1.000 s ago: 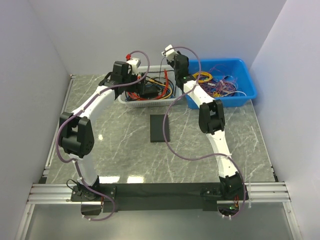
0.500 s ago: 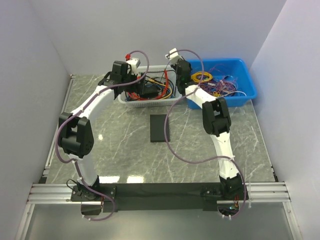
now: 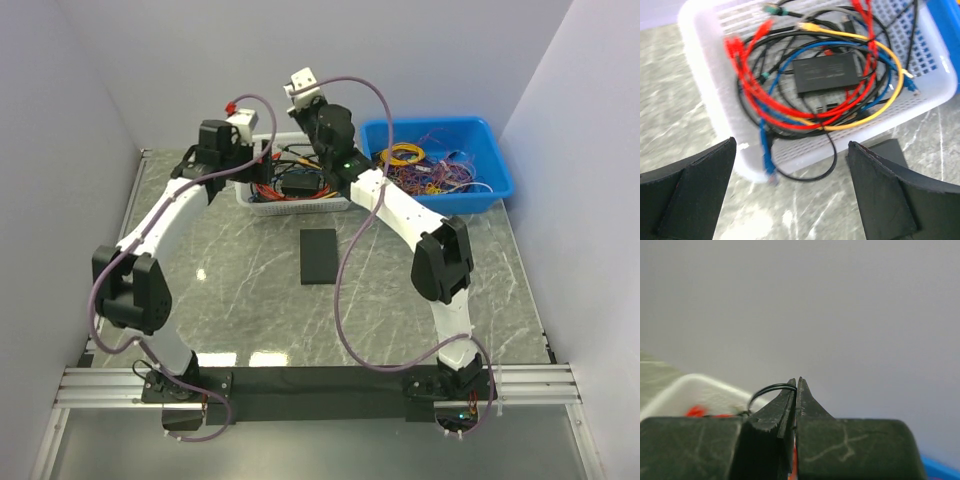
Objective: Pull the plug from the switch port
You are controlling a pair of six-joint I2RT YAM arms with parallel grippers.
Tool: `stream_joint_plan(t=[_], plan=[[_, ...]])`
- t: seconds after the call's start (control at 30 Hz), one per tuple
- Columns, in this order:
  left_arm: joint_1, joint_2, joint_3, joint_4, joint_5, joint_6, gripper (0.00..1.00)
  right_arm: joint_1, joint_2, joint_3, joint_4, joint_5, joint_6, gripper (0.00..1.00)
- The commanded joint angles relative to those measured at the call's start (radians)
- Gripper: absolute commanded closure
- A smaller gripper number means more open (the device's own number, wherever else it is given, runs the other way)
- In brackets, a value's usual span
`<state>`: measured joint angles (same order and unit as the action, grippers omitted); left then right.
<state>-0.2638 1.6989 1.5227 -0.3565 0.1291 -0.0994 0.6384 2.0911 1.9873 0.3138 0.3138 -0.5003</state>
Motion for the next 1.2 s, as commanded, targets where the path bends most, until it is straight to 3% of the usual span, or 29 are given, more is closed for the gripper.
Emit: stream_joint_plan(t=[0.0,0.1,0.17,0.3,0.4,0.47,0.5,0.6,0.73,0.97,1.0,1.13,1.17], plan=[[0.037,-0.088,-0.039,0.042,-0.02,-0.005,0.01,-0.042,0.063,-0.036,0.008,-0.189,0.273,1.0],[0.066,-0.122,-0.11,0.079,-0.017,-0.002,0.01,-0.054,0.133,-0.035,0.076,-0.263,0.397,1.0],[0.081,-0.133,-0.147,0.09,-0.023,0.004,0.01,-0.055,0.219,0.054,0.039,-0.257,0.404,1.0],[0.115,-0.137,-0.176,0.086,-0.017,0.01,0.01,-0.054,0.377,0.292,-0.285,-0.223,0.375,1.0],[0.146,-0.146,-0.199,0.099,-0.006,0.012,0.01,-0.06,0.38,0.272,-0.387,-0.258,0.316,1.0],[0.166,-0.148,-0.208,0.108,0.003,0.009,0.01,-0.068,0.35,0.231,-0.439,-0.269,0.296,0.88],[0.17,-0.147,-0.21,0.114,0.006,0.007,0.01,-0.069,0.336,0.219,-0.456,-0.284,0.293,0.72],[0.173,-0.134,-0.202,0.117,0.017,-0.002,0.01,-0.08,0.275,0.162,-0.489,-0.311,0.29,0.47],[0.173,-0.108,-0.177,0.108,0.052,-0.022,0.01,-0.088,0.149,0.074,-0.476,-0.338,0.313,0.36],[0.173,-0.099,-0.153,0.09,0.058,-0.028,0.01,-0.1,0.029,0.032,-0.597,-0.412,0.304,0.3],[0.173,-0.102,-0.153,0.087,0.055,-0.025,0.01,-0.103,0.009,0.013,-0.605,-0.41,0.309,0.06],[0.175,-0.123,-0.142,0.06,-0.002,0.01,0.01,-0.132,-0.193,-0.146,-0.605,-0.363,0.434,0.05],[0.175,-0.125,-0.141,0.05,-0.022,0.018,0.01,-0.156,-0.242,-0.253,-0.582,-0.363,0.525,0.05]])
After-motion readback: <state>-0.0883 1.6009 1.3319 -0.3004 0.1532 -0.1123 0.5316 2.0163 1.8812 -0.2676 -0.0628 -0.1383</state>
